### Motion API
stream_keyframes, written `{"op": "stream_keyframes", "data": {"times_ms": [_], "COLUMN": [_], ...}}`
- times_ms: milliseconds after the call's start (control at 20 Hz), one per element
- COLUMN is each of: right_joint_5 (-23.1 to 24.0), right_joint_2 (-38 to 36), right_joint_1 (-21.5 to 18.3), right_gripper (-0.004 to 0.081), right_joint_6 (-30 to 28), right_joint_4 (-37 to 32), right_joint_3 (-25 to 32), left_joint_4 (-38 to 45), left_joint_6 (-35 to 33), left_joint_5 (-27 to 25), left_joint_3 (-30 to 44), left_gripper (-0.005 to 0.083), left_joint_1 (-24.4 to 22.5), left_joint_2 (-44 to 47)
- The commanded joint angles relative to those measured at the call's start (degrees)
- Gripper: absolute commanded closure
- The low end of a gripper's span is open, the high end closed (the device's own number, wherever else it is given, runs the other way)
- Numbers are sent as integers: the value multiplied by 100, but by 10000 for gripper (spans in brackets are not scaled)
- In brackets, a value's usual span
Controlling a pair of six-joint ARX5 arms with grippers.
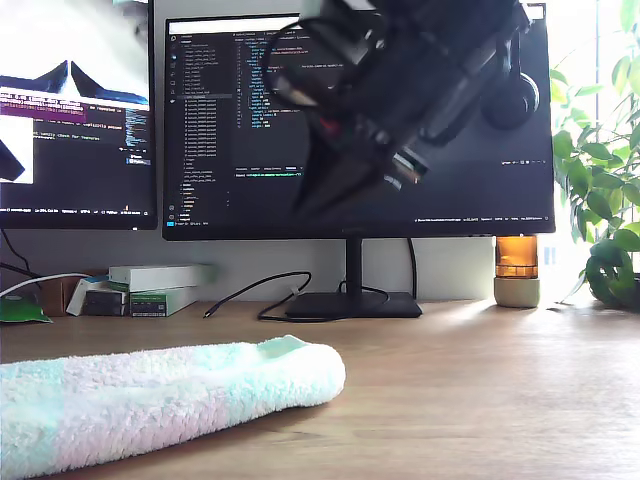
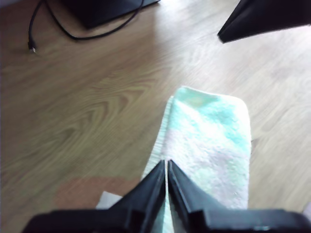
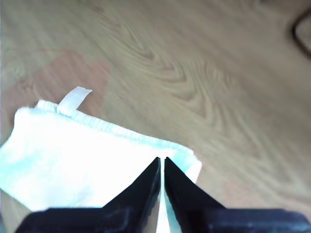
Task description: Fold the tea towel to a neat square and place it to the right
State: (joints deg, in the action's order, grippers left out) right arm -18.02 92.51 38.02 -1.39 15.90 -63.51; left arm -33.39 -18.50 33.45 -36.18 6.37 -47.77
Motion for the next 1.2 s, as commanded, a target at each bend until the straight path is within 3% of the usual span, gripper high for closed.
{"op": "stream_keyframes", "data": {"times_ms": [0,350,500,700,900,1150], "right_joint_5": [-83,-632,-868,-1040,-1038,-986], "right_joint_2": [214,1045,1384,1563,1565,1626], "right_joint_1": [111,170,155,155,114,-48], "right_gripper": [782,782,782,782,782,782], "right_joint_6": [341,992,1390,1473,1486,1449], "right_joint_4": [-101,-190,-188,122,334,125], "right_joint_3": [59,57,57,55,50,48], "left_joint_4": [-127,-496,-483,-455,-415,-529], "left_joint_6": [-116,-398,-474,-555,-551,-481], "left_joint_5": [164,269,-44,-426,-955,-1622], "left_joint_3": [120,127,127,127,74,70], "left_gripper": [797,798,798,798,798,798], "left_joint_1": [42,848,1045,1106,1182,1349], "left_joint_2": [-72,-726,-986,-1784,-2249,-2538]}}
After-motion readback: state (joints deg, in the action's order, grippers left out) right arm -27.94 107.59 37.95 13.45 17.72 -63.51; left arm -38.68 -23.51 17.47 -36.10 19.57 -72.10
